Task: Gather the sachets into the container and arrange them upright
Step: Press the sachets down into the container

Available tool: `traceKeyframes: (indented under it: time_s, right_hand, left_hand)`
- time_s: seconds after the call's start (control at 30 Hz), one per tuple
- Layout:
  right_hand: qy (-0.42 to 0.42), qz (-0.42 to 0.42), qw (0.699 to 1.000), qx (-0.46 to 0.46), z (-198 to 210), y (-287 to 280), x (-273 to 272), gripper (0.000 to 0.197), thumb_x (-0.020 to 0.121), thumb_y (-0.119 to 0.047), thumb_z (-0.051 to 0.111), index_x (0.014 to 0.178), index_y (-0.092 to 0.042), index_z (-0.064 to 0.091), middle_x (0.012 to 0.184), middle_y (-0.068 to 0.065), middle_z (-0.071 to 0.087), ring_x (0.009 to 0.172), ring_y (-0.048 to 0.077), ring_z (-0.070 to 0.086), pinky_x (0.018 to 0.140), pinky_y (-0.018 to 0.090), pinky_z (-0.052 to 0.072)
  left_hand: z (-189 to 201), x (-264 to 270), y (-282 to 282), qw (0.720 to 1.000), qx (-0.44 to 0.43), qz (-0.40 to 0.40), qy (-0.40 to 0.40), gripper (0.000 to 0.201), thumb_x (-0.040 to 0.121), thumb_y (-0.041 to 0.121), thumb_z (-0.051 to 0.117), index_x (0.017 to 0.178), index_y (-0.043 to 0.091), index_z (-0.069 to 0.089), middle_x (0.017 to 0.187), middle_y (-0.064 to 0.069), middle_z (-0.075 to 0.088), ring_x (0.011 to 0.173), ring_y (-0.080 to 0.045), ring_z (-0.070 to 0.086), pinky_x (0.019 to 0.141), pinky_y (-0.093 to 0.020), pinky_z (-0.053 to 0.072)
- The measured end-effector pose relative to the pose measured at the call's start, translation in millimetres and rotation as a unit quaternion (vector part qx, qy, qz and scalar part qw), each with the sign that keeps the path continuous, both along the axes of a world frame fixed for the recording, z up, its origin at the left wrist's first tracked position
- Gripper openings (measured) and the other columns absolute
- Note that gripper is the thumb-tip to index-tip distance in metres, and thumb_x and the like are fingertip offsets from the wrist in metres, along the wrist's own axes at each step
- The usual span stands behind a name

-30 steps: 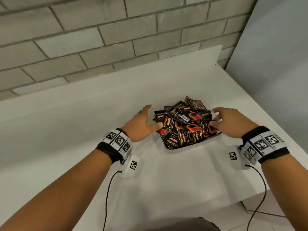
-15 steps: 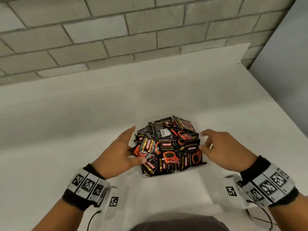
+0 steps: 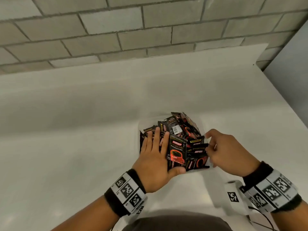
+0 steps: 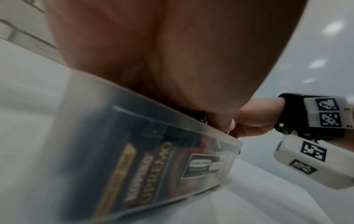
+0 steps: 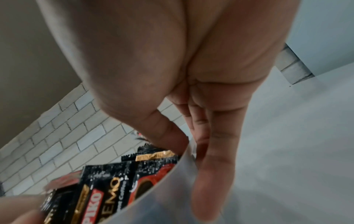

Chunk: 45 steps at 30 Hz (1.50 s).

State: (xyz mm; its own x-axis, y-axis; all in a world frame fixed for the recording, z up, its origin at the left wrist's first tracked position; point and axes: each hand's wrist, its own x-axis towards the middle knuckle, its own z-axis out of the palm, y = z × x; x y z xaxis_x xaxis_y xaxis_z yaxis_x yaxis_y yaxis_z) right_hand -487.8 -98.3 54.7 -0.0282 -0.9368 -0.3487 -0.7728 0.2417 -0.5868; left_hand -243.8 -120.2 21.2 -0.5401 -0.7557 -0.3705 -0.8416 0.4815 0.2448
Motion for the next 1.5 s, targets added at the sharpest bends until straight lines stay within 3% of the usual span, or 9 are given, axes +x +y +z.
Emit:
traceKeyframes:
  time_s: [0.13,0.23,0.3,0.47,0.57,0.67,0.9,1.03,1.5]
  right_hand:
    - [0.061,0.021,0.998,0.004,1,-3,-4,0.031,0.092,-0.012,0.056,0.123,-0.016,0.057,0.075,0.001,0.073,0.064,0.009,0.065,0.068,0.02,0.049]
    - [0.109,0.003,0.994,-0.012,16,-11,-10,0.032,0.085,-0.013,0.058,0.117,-0.015,0.063,0.087,0.001,0.075,0.076,0.009,0.064,0.066,0.014,0.041]
    - [0.138,-0.024,0.986,-0.092,25,-20,-10,0.049,0.079,-0.013,0.062,0.127,-0.018,0.055,0.1,0.002,0.068,0.094,0.019,0.059,0.075,0.025,0.041]
    - [0.056,0.041,0.993,-0.094,32,-50,15,0.065,0.093,-0.033,0.06,0.15,-0.041,0.03,0.149,0.004,0.039,0.138,0.027,0.034,0.108,0.038,0.033]
    - [0.08,0.16,0.98,-0.085,20,-53,34,0.055,0.097,-0.052,0.052,0.15,-0.04,0.038,0.16,-0.004,0.031,0.147,0.018,0.028,0.119,0.039,0.029]
    - [0.112,0.194,0.972,-0.075,12,-48,46,0.042,0.099,-0.04,0.053,0.14,-0.03,0.055,0.159,-0.008,0.033,0.14,0.016,0.042,0.114,0.033,0.037]
    - [0.147,0.208,0.955,-0.154,33,-74,57,0.035,0.097,-0.032,0.055,0.132,-0.028,0.058,0.16,-0.005,0.031,0.134,0.022,0.048,0.109,0.04,0.043]
    - [0.11,0.309,0.935,-0.131,27,-83,82,0.046,0.098,-0.036,0.056,0.143,-0.028,0.051,0.153,-0.005,0.044,0.141,0.016,0.039,0.117,0.04,0.034]
    - [0.018,0.243,0.964,-0.112,38,-87,71,0.02,0.094,-0.024,0.064,0.112,-0.025,0.071,0.108,-0.009,0.066,0.099,0.009,0.061,0.091,0.029,0.05]
  left_hand:
    - [3,-19,-3,0.999,0.026,-0.039,-0.004,0.133,0.071,0.098,0.0,0.154,0.0,0.031,0.165,-0.012,-0.03,0.149,-0.035,-0.036,0.126,-0.056,-0.004]
    - [9,-14,-9,0.999,0.029,-0.005,0.04,0.125,0.075,0.097,0.022,0.162,0.013,-0.009,0.165,-0.008,-0.032,0.15,-0.029,-0.034,0.126,-0.049,-0.01]
    - [15,-3,-14,0.996,0.036,0.014,0.079,0.125,0.078,0.09,0.043,0.159,0.019,-0.021,0.165,-0.002,-0.033,0.151,-0.022,-0.033,0.126,-0.042,-0.011]
    - [36,34,-22,0.987,0.024,0.052,0.153,0.125,0.07,0.085,0.056,0.163,0.021,0.002,0.168,0.01,-0.002,0.155,-0.011,-0.008,0.129,-0.035,0.002]
    - [36,54,-26,0.973,-0.037,0.104,0.202,0.096,0.076,0.078,0.061,0.154,0.029,0.032,0.148,0.007,0.037,0.138,-0.013,0.032,0.117,-0.034,0.033]
    - [29,57,-23,0.98,-0.033,0.091,0.174,0.067,0.083,0.063,0.07,0.137,0.029,0.048,0.125,0.007,0.046,0.118,-0.011,0.046,0.101,-0.031,0.046]
    - [19,40,-7,0.98,-0.013,-0.009,0.196,0.049,0.099,0.035,0.061,0.145,0.021,0.051,0.138,0.003,0.052,0.126,-0.012,0.045,0.109,-0.024,0.037]
    - [27,68,-28,0.961,-0.084,0.071,0.252,0.022,0.095,0.005,0.057,0.109,0.017,0.069,0.105,0.004,0.064,0.098,-0.012,0.053,0.087,-0.027,0.044]
    - [32,55,-142,0.986,-0.083,0.044,0.139,0.023,0.1,0.012,0.054,0.116,0.016,0.07,0.115,-0.004,0.068,0.105,-0.022,0.059,0.083,-0.025,0.036]
